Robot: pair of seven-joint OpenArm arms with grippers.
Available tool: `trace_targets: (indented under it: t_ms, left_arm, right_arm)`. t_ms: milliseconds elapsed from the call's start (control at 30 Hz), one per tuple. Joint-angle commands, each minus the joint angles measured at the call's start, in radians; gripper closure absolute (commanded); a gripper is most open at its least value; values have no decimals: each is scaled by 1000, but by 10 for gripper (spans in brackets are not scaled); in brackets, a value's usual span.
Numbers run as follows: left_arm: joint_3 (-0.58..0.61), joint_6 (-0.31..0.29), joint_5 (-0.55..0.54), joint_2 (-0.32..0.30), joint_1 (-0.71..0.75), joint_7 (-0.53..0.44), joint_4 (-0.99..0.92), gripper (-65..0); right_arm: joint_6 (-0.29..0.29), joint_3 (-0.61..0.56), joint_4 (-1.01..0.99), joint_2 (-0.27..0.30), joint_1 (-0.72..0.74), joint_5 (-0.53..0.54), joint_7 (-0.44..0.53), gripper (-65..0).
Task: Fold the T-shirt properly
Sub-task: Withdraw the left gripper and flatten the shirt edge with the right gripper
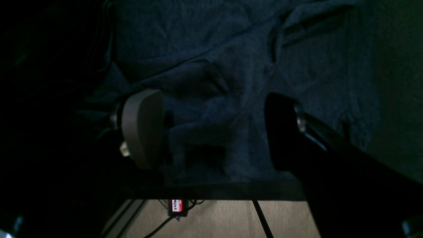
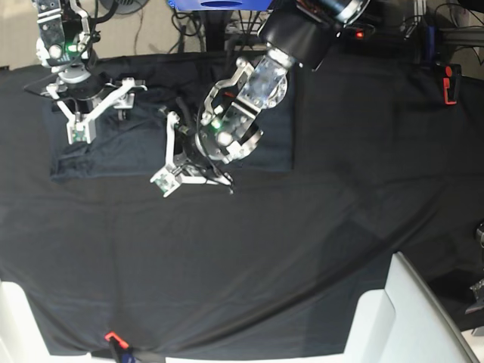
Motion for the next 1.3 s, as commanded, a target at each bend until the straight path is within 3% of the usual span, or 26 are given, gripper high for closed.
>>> trace_targets:
  t_ms: [0, 200, 433, 600, 700, 767, 867, 967, 1167, 1267]
  left_arm:
    - [3, 2, -5, 6, 6, -17, 41, 0]
    - [-66, 2, -7, -81, 131, -16, 251, 0]
    - [-422, -1, -8, -238, 268, -19, 380, 0]
    - [-602, -3, -31, -359, 363, -27, 372, 0]
    - [-700, -4, -194, -436, 424, -37, 366, 0]
    - [-765, -6, -357, -486, 477, -110, 331, 0]
    - [-788, -87, -539, -552, 536, -258, 237, 0]
    - [-789, -158, -587, -561, 550, -341, 160, 0]
    - [-789, -236, -590, -538, 552, -343, 143, 0]
    - [-792, -248, -588, -522, 547, -341, 143, 0]
  right_arm:
    - [1, -1, 24, 7, -5, -3, 22, -446]
    - [1, -197, 101, 65, -28, -4, 20, -441]
    - [-8, -415, 118, 50, 3, -4, -92, -440]
    - [-8, -440, 115, 16, 17, -4, -92, -440]
    - [-8, -446, 101, 12, 37, -4, -92, -440]
    - [-8, -446, 73, 10, 49, -4, -89, -440]
    - [-6, -446, 27, 8, 63, -4, -86, -440]
    - [-5, -441, 15, 8, 66, -3, -86, -440]
    - [-3, -440, 14, 8, 72, -3, -86, -440]
    - [-3, -438, -2, 8, 83, -3, -86, -440]
